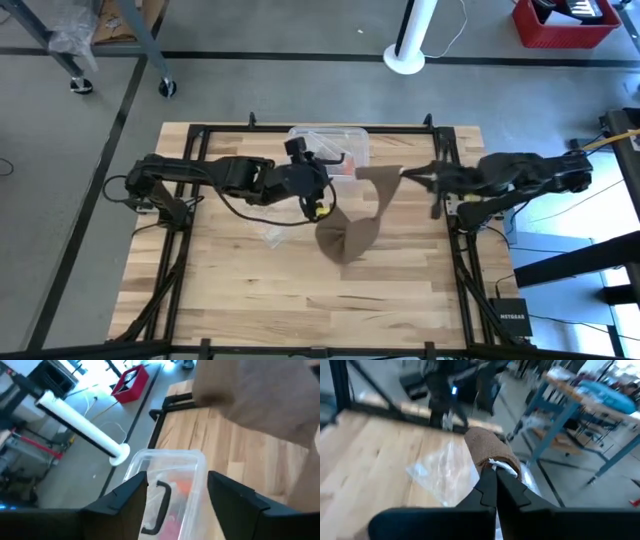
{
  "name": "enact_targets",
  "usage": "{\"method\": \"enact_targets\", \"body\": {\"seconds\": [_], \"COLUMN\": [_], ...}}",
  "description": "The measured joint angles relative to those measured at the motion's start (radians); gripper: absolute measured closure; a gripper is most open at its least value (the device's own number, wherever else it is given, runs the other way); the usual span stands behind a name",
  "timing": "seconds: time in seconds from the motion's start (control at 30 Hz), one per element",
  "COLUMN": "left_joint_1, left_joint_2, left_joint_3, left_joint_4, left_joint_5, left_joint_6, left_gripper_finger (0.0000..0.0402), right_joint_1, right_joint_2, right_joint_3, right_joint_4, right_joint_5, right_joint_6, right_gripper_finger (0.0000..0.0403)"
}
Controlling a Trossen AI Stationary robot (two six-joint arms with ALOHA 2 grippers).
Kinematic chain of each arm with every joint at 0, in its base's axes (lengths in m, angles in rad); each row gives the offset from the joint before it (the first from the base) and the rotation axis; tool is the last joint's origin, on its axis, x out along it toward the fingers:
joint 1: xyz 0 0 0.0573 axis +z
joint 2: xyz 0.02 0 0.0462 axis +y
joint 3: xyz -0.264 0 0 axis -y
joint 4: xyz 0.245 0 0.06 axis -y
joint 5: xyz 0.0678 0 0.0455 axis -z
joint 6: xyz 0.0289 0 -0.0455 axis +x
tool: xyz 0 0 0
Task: Roll bandage
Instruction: Roll the brown bandage
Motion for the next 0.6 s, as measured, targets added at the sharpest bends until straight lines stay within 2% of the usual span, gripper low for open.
{"method": "enact_targets", "body": {"seconds": [0.1,0.2,0.4,0.53,0.6], "left_joint_1": [0.000,-0.002,0.009,0.033,0.051], "left_joint_2": [0.000,0.003,0.011,0.041,0.061], "left_joint_3": [-0.055,-0.161,-0.418,-0.509,-0.514], "left_joint_4": [0.050,0.204,0.775,1.062,1.083], "left_joint_5": [0.000,0.008,0.203,0.274,0.315], "left_joint_6": [-0.056,-0.077,-0.085,-0.094,-0.107], "left_gripper_finger": [0.0202,0.0202,0.0202,0.0202,0.0202], "right_joint_1": [0.000,0.000,0.000,-0.001,-0.001], "right_joint_2": [-0.112,-0.202,-0.291,-0.296,-0.295], "right_joint_3": [-0.117,-0.261,-0.503,-0.536,-0.536], "right_joint_4": [0.120,0.315,0.702,0.748,0.749], "right_joint_5": [0.000,-0.030,-0.146,-0.187,-0.198], "right_joint_6": [-0.001,-0.038,-0.116,-0.129,-0.137], "right_gripper_finger": [0.0402,0.0403,0.0403,0.0403,0.0403]}}
